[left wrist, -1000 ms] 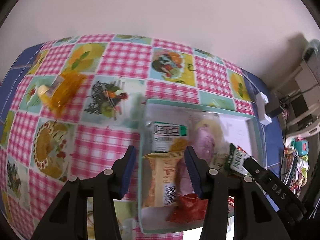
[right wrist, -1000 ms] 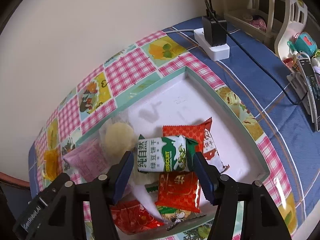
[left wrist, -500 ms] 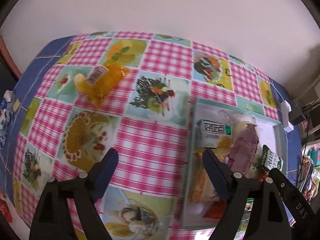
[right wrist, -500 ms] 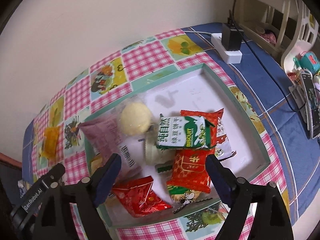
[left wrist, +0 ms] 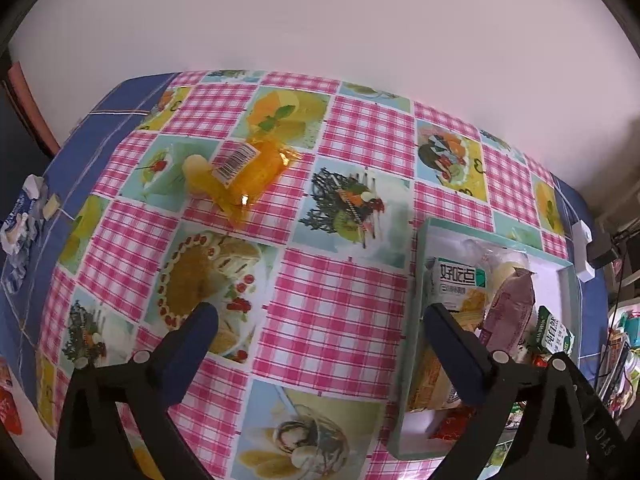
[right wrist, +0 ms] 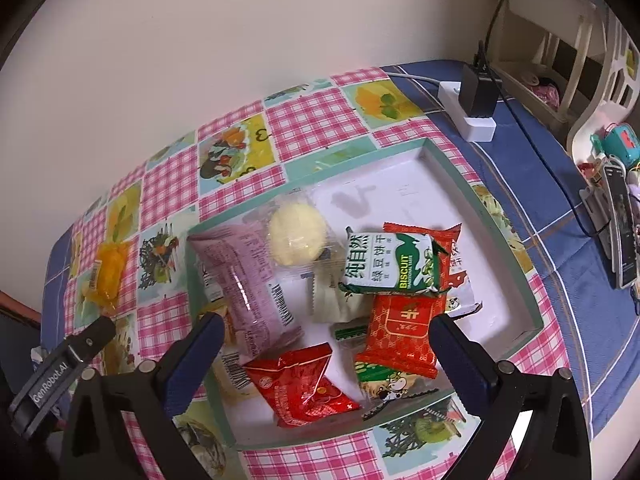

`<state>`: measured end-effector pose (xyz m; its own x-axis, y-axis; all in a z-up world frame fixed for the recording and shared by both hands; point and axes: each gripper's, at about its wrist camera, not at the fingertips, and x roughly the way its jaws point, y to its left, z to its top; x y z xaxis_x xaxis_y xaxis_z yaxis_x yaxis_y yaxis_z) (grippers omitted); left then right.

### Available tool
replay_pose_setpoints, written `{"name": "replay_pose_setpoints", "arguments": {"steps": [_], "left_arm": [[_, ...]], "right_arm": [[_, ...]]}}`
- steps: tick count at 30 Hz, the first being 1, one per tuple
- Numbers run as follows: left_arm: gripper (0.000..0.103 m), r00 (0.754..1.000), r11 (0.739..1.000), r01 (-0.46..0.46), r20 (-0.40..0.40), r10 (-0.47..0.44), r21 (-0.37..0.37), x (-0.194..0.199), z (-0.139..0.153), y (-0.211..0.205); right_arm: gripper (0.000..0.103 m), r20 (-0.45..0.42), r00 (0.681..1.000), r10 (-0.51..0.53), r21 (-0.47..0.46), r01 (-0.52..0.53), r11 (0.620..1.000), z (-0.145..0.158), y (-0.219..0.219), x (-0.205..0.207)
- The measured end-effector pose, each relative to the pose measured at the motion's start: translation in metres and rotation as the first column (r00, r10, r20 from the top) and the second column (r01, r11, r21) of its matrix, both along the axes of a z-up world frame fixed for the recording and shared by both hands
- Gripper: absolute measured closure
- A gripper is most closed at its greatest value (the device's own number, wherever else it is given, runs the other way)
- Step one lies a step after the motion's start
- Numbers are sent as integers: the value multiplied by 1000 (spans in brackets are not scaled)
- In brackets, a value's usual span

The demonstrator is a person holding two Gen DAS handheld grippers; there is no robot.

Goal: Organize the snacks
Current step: 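Move both open tools from the tray toward the yellow cake packet and pudding cup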

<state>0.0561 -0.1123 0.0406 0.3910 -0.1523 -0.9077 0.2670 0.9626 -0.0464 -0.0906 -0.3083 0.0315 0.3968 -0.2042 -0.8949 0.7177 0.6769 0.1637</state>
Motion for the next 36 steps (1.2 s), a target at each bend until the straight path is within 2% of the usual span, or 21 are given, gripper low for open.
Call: {"name": "replay_pose_setpoints", "arguments": {"steps": [2, 6, 10, 14, 19, 24, 30, 36], "left_arm": [[1, 1000, 1000, -11, 11, 10, 24, 1, 3, 2], [1, 998, 991, -66, 33, 62, 121, 3, 10, 8], [1, 992, 986, -120, 36, 117, 116, 7, 16, 23], [1, 985, 980, -173, 7, 173, 97, 16, 17, 44], [1, 967, 959, -244, -33, 251, 146, 31, 11, 75], [1, 949, 942, -293, -70, 307, 161, 39, 5, 104], [1, 935, 935, -325, -101, 340, 143, 40, 5, 125], [1, 940, 940, -312, -104, 326, 136, 35, 9, 125]], "right_arm": [[0, 1, 1000, 9, -1, -9, 1000, 2, 4, 2], [0, -2, 999, 40, -13, -40, 999, 5, 18, 9], [0, -16, 997, 72, -21, -72, 997, 5, 33, 18], [0, -18, 992, 127, -35, -127, 991, 8, 53, 28], [0, -26, 983, 184, -52, -185, 981, 9, 80, 41], [0, -27, 970, 241, -38, -242, 970, 3, 102, 55], [0, -20, 962, 274, -36, -274, 961, 2, 117, 58], [0, -1, 960, 281, -39, -281, 959, 12, 124, 57]]}}
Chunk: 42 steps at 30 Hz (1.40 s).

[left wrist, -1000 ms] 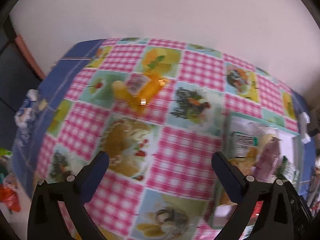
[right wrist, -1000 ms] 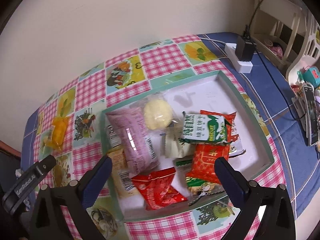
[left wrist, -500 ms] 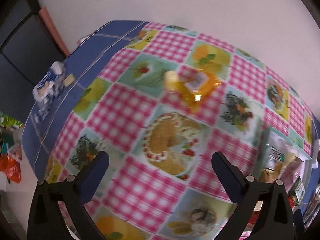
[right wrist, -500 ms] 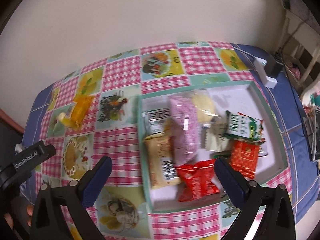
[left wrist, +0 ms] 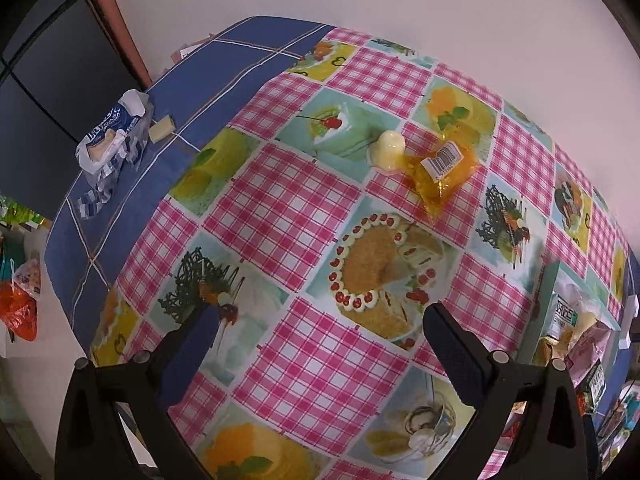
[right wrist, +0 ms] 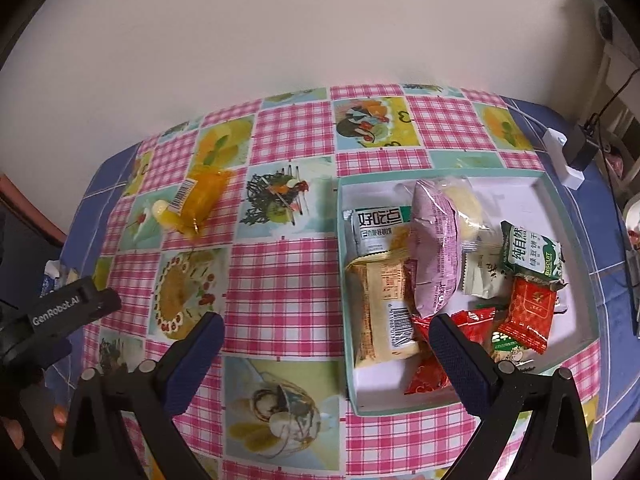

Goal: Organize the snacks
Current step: 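Move both open tools from the tray toward the yellow cake packet and pudding cup, then grasp the round pudding cup with the left tool while the right tool grasps the yellow cake packet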

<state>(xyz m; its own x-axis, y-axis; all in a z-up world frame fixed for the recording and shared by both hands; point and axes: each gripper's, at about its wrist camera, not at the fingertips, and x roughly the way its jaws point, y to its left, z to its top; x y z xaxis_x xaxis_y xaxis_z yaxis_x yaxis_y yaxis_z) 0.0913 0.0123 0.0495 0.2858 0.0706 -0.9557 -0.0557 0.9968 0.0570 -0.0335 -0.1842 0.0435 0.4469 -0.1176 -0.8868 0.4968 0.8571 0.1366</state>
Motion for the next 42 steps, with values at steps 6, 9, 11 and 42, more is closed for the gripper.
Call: {"name": "replay_pose_setpoints", "arguments": {"steps": [6, 9, 11, 42], "left_arm": [[1, 1000, 1000, 12, 8, -12, -11, -5, 5, 0], [1, 1000, 1000, 5, 22, -5, -5, -2, 4, -1], [1, 1000, 1000, -2, 18, 2, -1, 4, -1, -5], [1, 997, 979, -28, 66, 42, -202, 126, -47, 33]], "right_arm": [[0, 39, 999, 11, -6, -11, 1000, 11, 7, -2], [0, 75, 997, 19, -6, -18, 1000, 10, 7, 2], [0, 61, 998, 29, -15, -28, 1000, 5, 4, 13], [0, 98, 986, 133, 38, -137, 990, -44, 13, 136]]}}
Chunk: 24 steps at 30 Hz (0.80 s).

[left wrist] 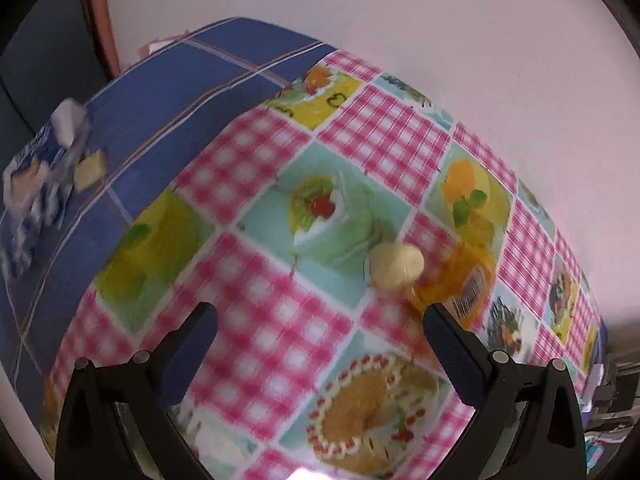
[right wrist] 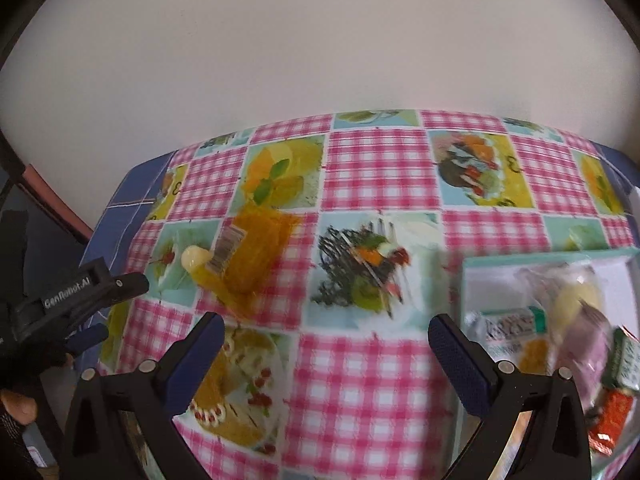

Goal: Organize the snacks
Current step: 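Grasp the round pudding cup with the left tool while the right tool grasps the yellow cake packet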

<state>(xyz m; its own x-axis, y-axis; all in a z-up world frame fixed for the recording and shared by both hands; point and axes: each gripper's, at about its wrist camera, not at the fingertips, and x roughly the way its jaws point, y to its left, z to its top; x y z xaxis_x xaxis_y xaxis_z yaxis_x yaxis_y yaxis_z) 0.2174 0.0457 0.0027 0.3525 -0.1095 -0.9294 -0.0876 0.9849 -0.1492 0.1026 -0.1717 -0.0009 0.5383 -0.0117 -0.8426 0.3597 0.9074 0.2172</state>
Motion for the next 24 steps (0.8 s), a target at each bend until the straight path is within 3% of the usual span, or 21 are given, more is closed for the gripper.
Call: {"name": "replay_pose_setpoints", "arguments": {"steps": [10, 14, 20, 24], "left_arm": [[1, 1000, 1000, 24, 13, -24, 3, 54, -12, 6], [1, 999, 999, 36, 2, -36, -18, 63, -17, 6], [1, 998, 996, 64, -11, -64, -68, 70, -28, -2], [1, 993, 991, 110, -23, -113, -80, 67, -34, -19]], "right_arm": [[1, -38, 998, 41, 52, -39, 998, -22, 14, 81], [4, -69, 996, 50, 33, -48, 998, -34, 26, 105], [14, -104, 994, 41, 11, -40, 999, -47, 28, 118], [15, -110, 994, 30, 30, -27, 999, -55, 19, 116]]}}
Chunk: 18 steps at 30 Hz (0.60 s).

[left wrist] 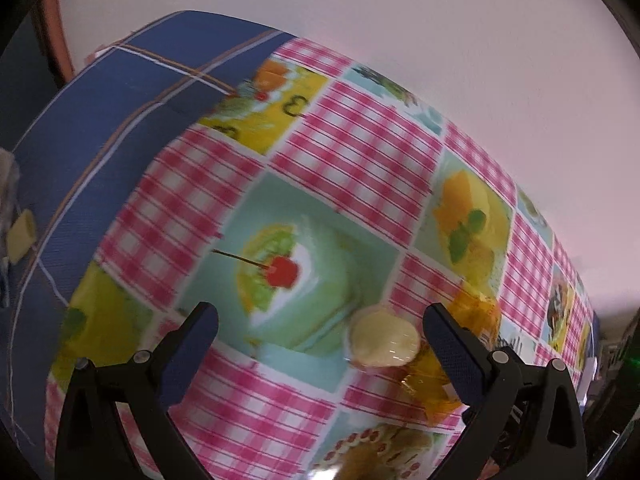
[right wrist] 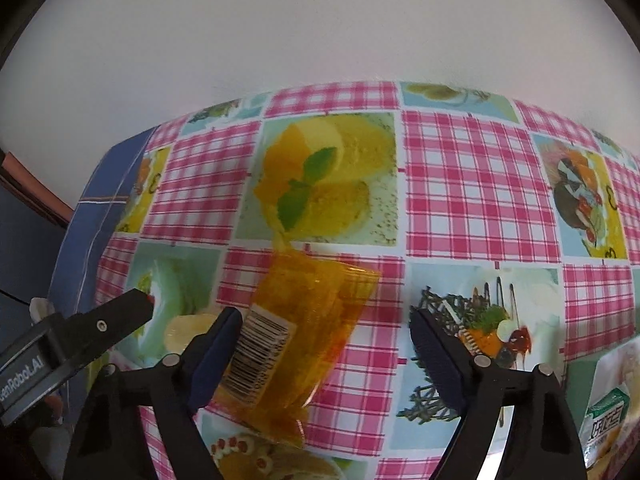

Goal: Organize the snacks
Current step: 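Grasp the round pudding cup with the left tool while the right tool grasps the yellow cake packet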

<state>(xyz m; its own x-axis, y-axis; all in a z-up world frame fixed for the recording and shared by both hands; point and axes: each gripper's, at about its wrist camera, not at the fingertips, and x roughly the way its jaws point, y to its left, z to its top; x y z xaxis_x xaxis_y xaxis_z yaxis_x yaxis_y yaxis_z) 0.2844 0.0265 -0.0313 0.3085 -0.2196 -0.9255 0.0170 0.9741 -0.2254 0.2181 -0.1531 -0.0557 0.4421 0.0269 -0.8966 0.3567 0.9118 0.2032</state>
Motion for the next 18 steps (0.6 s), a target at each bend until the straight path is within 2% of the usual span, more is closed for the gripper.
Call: {"name": "replay_pose_setpoints", "arguments": {"steps": [4, 7, 12, 16, 18], "left_arm": [[2, 999, 999, 38, -13, -38, -5, 2, -6, -18], [6, 998, 998, 60, -29, -60, -10, 4, -11, -26], [29, 995, 996, 88, -54, -88, 4, 7, -21, -38], [37, 993, 991, 118, -34, -116, 59, 6, -22, -49], [45, 992, 986, 127, -27, -125, 104, 7, -23, -55]], "right_arm": [[15, -8, 1000, -11, -17, 11, 1000, -2, -12, -6], [15, -10, 1000, -19, -30, 19, 999, -3, -21, -12], [15, -20, 999, -34, -39, 34, 999, -6, -36, -22], [15, -28, 998, -51, -53, 50, 997, -10, -44, -28], [16, -37, 998, -49, -86, 46, 995, -12, -45, -32]]}}
